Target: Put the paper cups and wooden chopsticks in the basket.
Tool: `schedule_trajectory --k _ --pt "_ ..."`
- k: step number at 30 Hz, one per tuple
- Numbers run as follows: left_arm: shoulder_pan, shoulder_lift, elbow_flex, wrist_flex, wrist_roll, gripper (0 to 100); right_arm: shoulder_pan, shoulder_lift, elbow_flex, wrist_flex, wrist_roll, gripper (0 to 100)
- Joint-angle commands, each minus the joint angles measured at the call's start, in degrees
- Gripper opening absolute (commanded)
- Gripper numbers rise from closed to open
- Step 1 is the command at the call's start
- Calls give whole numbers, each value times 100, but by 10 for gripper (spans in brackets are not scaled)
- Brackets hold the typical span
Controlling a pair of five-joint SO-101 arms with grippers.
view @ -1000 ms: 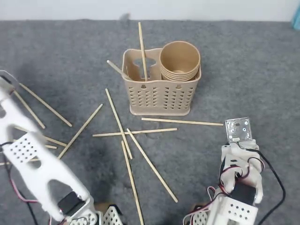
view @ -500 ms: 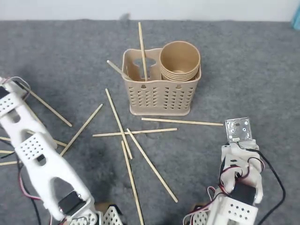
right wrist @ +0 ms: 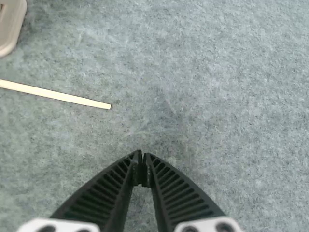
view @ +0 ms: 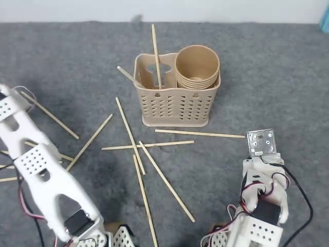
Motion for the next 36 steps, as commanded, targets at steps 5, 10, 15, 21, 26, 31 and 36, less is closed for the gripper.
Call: schedule_trajectory --k 5,10,15,21,26,31,36 --pt "-123 -967 497 448 79 11 -22 31 105 48 53 8" --pt "-255 -1899 1851 448 79 11 -22 31 105 48 53 8" --pt "-220 -3376 3521 422 70 11 -22 31 105 48 53 8" --pt "-149 -4826 4813 308 53 11 -22 31 105 48 53 8" --pt "-149 -5547 5815 35 53 11 -13 31 105 48 53 8" --pt "-149 -6277 6818 -440 44 11 -13 31 105 48 53 8" --pt "-88 -7226 7908 -1037 44 11 -13 31 105 48 53 8"
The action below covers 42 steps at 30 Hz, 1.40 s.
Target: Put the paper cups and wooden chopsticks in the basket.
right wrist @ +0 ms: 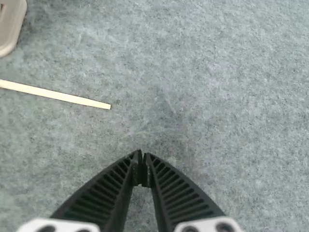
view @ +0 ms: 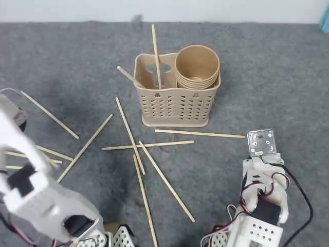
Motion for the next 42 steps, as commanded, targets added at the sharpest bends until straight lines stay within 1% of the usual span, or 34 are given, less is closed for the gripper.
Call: schedule_trajectory --k 1,8,16,21,28,34,42 --pt "185 -976 629 -492 9 11 -13 31 105 48 53 8" --pt "589 -2057 1833 -1116 18 11 -4 31 105 48 53 8" --pt "993 -3508 2668 -1248 9 11 -4 31 105 48 53 8" --pt "1292 -4580 3433 -1521 0 11 -4 31 105 48 53 8" --pt "1749 -6198 4655 -2409 26 11 -4 31 105 48 53 8" --pt "2189 -7376 4927 -2743 35 11 -4 31 105 48 53 8" --pt "2479 -8888 4963 -3798 26 12 -4 31 105 48 53 8"
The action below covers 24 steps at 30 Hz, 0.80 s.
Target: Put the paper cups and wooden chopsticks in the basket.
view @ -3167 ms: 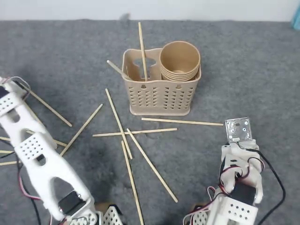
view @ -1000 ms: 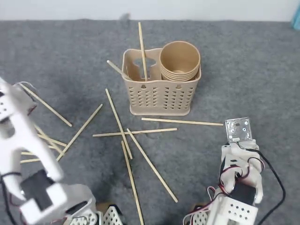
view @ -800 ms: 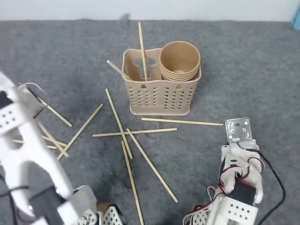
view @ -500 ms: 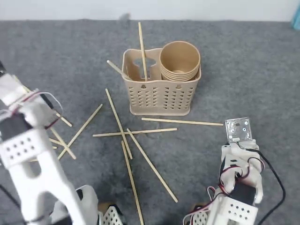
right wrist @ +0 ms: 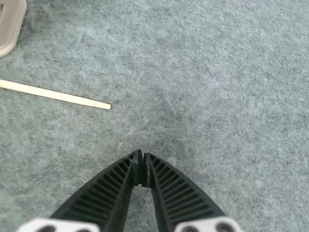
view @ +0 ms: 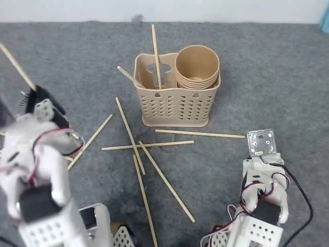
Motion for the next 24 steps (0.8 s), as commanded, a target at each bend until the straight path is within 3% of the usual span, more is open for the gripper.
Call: schedule_trajectory --k 1,10,15,20,24 --pt "176 -589 -31 -598 26 12 -4 31 105 48 53 8" --pt "703 -1029 92 -2207 35 12 -4 31 105 48 53 8" --pt "1152 -1029 699 -3719 35 12 -4 31 105 48 53 8" --pt "1503 -1029 1657 -5802 35 12 4 31 105 57 53 8" --pt "1741 -976 1982 -6242 35 12 4 31 105 57 53 8"
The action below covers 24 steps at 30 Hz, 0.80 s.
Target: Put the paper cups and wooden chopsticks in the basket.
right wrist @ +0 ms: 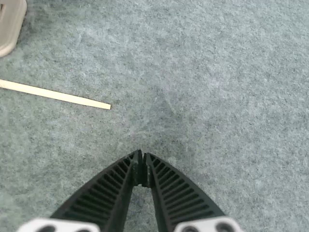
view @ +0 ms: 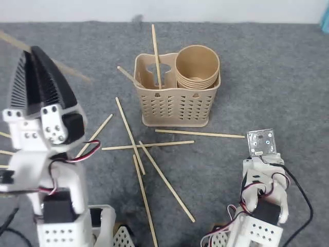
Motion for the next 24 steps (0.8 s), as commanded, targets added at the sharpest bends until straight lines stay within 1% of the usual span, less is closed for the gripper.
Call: schedule_trajectory --k 1,9,11,15,20,24 --pt "281 18 101 -404 44 12 4 31 105 57 53 8" --pt "1538 44 -233 -404 44 12 4 31 105 57 53 8" --pt "1705 202 -268 -404 44 12 4 31 105 57 53 8" --pt "1749 1055 -374 -492 26 12 4 31 105 57 53 8" --pt "1741 2277 -629 -1424 44 12 4 22 105 57 53 8" --pt "1749 2971 -831 -1653 44 12 4 22 105 57 53 8"
